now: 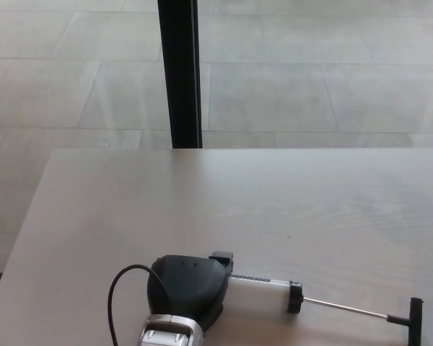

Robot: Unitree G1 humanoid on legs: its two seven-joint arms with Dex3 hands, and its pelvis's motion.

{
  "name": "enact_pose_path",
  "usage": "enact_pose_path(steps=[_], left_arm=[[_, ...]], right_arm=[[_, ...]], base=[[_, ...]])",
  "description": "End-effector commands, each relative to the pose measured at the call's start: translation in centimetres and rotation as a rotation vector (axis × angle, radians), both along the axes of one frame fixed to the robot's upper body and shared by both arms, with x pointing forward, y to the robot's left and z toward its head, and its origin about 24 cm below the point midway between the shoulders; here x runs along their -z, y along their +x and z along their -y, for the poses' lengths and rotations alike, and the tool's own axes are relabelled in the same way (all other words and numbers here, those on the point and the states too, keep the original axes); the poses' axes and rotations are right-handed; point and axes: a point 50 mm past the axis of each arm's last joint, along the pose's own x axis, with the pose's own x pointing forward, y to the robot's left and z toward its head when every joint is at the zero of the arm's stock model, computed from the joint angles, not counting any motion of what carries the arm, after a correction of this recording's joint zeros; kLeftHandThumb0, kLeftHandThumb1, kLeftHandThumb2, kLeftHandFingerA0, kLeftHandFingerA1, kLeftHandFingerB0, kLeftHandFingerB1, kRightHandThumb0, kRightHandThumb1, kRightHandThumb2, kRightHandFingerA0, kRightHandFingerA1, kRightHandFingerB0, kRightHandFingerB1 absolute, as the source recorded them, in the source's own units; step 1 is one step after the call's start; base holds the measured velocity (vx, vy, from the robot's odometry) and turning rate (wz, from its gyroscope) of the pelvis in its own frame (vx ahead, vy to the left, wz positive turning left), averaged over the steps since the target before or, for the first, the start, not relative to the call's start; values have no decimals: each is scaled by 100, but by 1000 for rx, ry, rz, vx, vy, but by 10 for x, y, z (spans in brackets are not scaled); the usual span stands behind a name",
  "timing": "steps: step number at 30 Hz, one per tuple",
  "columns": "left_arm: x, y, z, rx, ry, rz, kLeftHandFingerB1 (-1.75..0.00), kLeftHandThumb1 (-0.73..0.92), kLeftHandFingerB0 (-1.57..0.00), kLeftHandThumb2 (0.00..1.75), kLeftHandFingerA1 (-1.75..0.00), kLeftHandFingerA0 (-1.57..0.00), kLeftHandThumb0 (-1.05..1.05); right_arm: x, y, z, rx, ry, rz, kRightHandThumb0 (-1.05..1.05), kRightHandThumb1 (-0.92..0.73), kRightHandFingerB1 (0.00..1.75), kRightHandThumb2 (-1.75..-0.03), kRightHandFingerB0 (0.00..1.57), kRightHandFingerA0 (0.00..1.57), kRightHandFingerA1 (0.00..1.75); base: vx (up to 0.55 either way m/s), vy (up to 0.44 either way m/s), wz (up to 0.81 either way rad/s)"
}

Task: The robot uses its left hand to lift the air pump kept on the middle of the desk and use the right hand to compress the handle

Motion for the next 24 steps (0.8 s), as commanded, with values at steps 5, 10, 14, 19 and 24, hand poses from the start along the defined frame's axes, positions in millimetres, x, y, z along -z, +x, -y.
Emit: enact_pose_path(steps=[5,10,14,19,24], left_arm=[[24,-17,17,230,125,-132,-55,60,-53,63,-159,-84,-21],[30,-24,26,271,175,-124,-81,63,-76,58,-164,-78,-27],[34,-23,26,234,300,-116,-90,73,-74,66,-162,-85,-29],[34,-20,26,168,327,-174,-88,74,-74,67,-159,-86,-27],[35,-24,21,118,194,-180,-89,81,-72,74,-142,-88,-32]], right_arm=[[0,1,0,15,-14,-17,-58,-82,42,-65,53,36,54],[0,1,-2,29,-13,-16,-55,-83,42,-65,55,38,56],[-1,-1,-1,41,-8,-1,-51,-85,43,-65,57,39,56],[1,-2,1,49,6,1,-49,-86,44,-66,55,36,55],[3,-4,1,55,21,0,-49,-86,45,-65,57,34,56]], base=[[0,0,0],[0,0,0],[0,0,0],[0,0,0],[0,0,0]])
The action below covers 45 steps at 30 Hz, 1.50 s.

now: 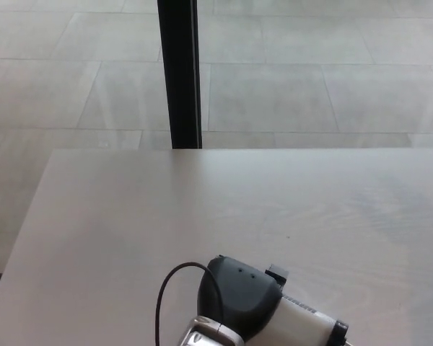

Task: The robot uses its left hand to lift the air pump kept on the middle of the desk and use the right hand to compress the handle

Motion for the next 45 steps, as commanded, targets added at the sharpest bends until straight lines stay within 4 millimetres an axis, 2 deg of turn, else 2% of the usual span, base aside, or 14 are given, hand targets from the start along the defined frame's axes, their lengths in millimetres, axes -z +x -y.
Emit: enact_pose_path(steps=[1,9,10,12,17,19,25,27,29,39,41,42,43,45], left_arm=[[34,-13,-22,-124,13,-234,-89,82,-72,76,-141,-89,-32],[35,-15,-33,-233,-245,-382,-87,82,-74,79,-146,-83,-28],[35,-15,-34,-247,-290,-411,-87,81,-75,83,-138,-81,-26],[34,-14,-37,-263,-334,-443,-71,83,-67,84,-87,-65,-28],[34,-11,-46,-379,-479,-530,-60,84,-58,78,-81,-62,-27],[35,-11,-50,-442,-596,-544,-77,73,-66,84,-129,-74,-25],[38,-11,-54,-510,-693,-578,-82,69,-68,90,-151,-78,-27],[38,-10,-56,-524,-786,-613,-165,68,-65,94,-175,-93,-26],[38,-10,-56,-533,-802,-614,-171,67,-68,92,-175,-94,-27],[39,-9,-55,-519,-776,-605,-147,73,-68,84,-175,-82,-27],[40,-9,-55,-504,-693,-578,-101,75,-73,77,-164,-76,-28],[39,-8,-55,-503,-689,-576,-101,75,-73,77,-164,-76,-28],[40,-8,-56,-481,-643,-552,-82,77,-69,77,-126,-74,-30],[40,-8,-56,-482,-646,-549,-82,79,-69,76,-125,-75,-29]], right_arm=[[1,-5,4,40,20,12,-50,-86,45,-66,57,34,56],[7,-9,6,65,25,10,-52,-85,45,-65,61,37,58],[7,-9,7,67,30,8,-53,-85,45,-65,61,37,58],[8,-10,7,71,33,0,-53,-85,45,-65,61,37,60],[11,-10,7,74,36,-7,-52,-85,44,-65,60,38,61],[12,-11,7,74,28,-9,-53,-85,44,-65,60,39,60],[15,-12,6,83,34,-25,-53,-85,44,-65,60,40,59],[17,-13,6,90,34,-33,-53,-85,43,-65,59,40,56],[17,-13,6,93,38,-36,-53,-86,43,-66,58,40,55],[19,-12,8,104,51,-48,-52,-85,43,-65,58,40,57],[19,-12,8,109,49,-53,-52,-85,43,-65,58,40,56],[18,-11,8,109,47,-52,-52,-85,43,-65,58,40,56],[18,-11,8,111,53,-50,-52,-86,44,-65,59,39,57],[18,-10,8,110,53,-46,-52,-86,44,-66,59,38,58]], base=[[0,0,0],[0,0,0],[0,0,0],[0,0,0],[0,0,0],[0,0,0],[0,0,0],[0,0,0],[0,0,0],[0,0,0],[0,0,0],[0,0,0],[0,0,0],[0,0,0]])
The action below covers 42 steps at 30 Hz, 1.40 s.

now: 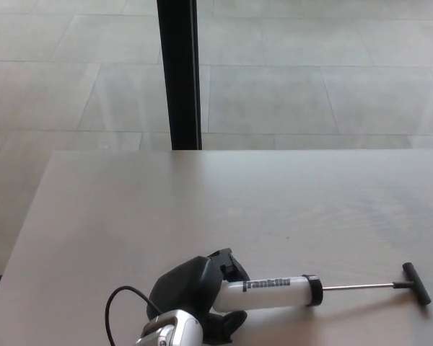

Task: The robot uses its left hand to lift the air pump kept on the middle of the desk and use the right hand to compress the handle

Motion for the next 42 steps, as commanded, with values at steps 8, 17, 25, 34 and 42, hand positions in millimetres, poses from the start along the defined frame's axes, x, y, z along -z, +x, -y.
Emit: enact_pose_path(steps=[8,17,25,34,42], left_arm=[[30,-13,-10,26,40,-141,-61,77,-59,77,-91,-66,-27],[20,-6,-11,285,537,1,-80,80,-64,78,-149,-81,-28],[-1,4,1,488,974,-55,-53,60,-50,58,-125,-81,-33],[-13,2,22,664,1229,9,-62,40,-58,81,-89,-77,-41],[-3,-9,21,684,1232,-2,-61,42,-52,84,-93,-75,-42]], right_arm=[[0,0,7,56,-4,-12,-52,-87,44,-66,59,39,57],[-3,2,8,60,-7,-7,-52,-87,44,-66,60,41,58],[-6,4,7,58,-5,-4,-52,-86,44,-66,61,43,58],[-11,8,4,54,12,25,-51,-86,45,-65,59,44,57],[-14,8,6,65,39,33,-51,-85,46,-66,60,43,58]], base=[[0,0,0],[0,0,0],[0,0,0],[0,0,0],[0,0,0]])
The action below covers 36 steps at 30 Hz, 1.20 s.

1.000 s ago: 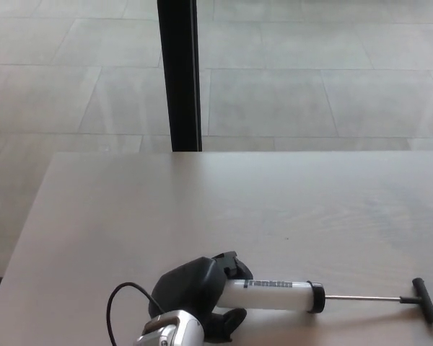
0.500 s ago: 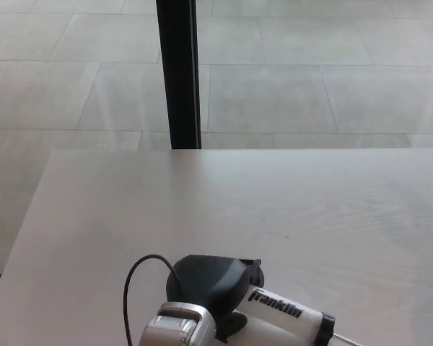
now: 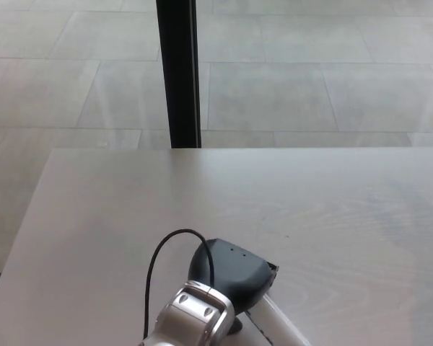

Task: The robot uses its left hand to lift the air pump kept on the middle of the desk and use the right hand to compress the handle

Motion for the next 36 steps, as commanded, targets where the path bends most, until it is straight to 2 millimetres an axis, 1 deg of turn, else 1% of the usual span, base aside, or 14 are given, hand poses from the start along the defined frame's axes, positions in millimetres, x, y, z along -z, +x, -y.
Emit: enact_pose_path(steps=[1,2,8,9,12,14,16,19,23,26,28,33,34,36], left_arm=[[30,-19,-15,37,523,-107,-61,43,-50,85,-91,-77,-43],[30,-19,-15,41,518,-108,-50,60,-58,57,-88,-73,-41],[35,-23,-3,63,335,-211,-48,71,-47,60,-70,-71,-53],[37,-24,-1,63,306,-232,-57,59,-37,93,-72,-57,-50],[48,-37,4,108,83,-285,-56,77,-53,68,-80,-63,-34],[50,-41,5,127,30,-258,-68,71,-64,70,-96,-73,-29],[52,-44,7,141,-50,-184,-87,66,-73,72,-145,-79,-26],[50,-43,13,34,-203,-152,-102,70,-78,91,-166,-87,-21],[47,-38,14,-93,-318,-169,-106,81,-72,88,-157,-82,-28],[47,-38,17,-134,-386,-149,-105,70,-78,97,-159,-89,-24],[48,-36,15,-185,-389,-155,-87,81,-71,81,-126,-86,-26],[53,-34,8,-271,-492,-183,-92,75,-75,88,-142,-84,-21],[51,-33,4,-331,-569,-232,-71,74,-68,86,-107,-73,-17],[50,-32,3,-355,-609,-243,-74,71,-73,87,-104,-76,-20]], right_arm=[[-15,4,6,41,42,47,-51,-85,46,-66,59,43,58],[-16,4,7,42,42,49,-51,-86,46,-66,59,42,58],[-17,6,6,37,50,61,-52,-86,47,-66,59,43,61],[-17,6,6,39,44,60,-52,-86,46,-66,59,43,58],[-16,6,7,45,48,56,-52,-87,46,-67,59,44,61],[-17,6,8,44,68,63,-51,-87,47,-67,57,43,65],[-17,5,8,43,67,67,-52,-88,47,-67,58,44,66],[-18,5,9,40,64,68,-53,-88,48,-67,59,41,68],[-17,8,6,44,76,75,-53,-88,48,-67,60,43,68],[-16,8,6,51,81,77,-53,-87,47,-67,60,45,70],[-15,7,5,58,82,77,-53,-87,47,-66,61,44,71],[-13,5,7,65,80,72,-52,-88,48,-66,58,40,65],[-12,7,7,73,94,67,-55,-87,47,-66,59,41,63],[-11,7,6,76,92,65,-57,-88,47,-66,59,42,62]], base=[[0,0,0],[0,0,0],[0,0,0],[0,0,0],[0,0,0],[0,0,0],[0,0,0],[0,0,0],[0,0,0],[0,0,0],[0,0,0],[0,0,0],[0,0,0],[0,0,0]])
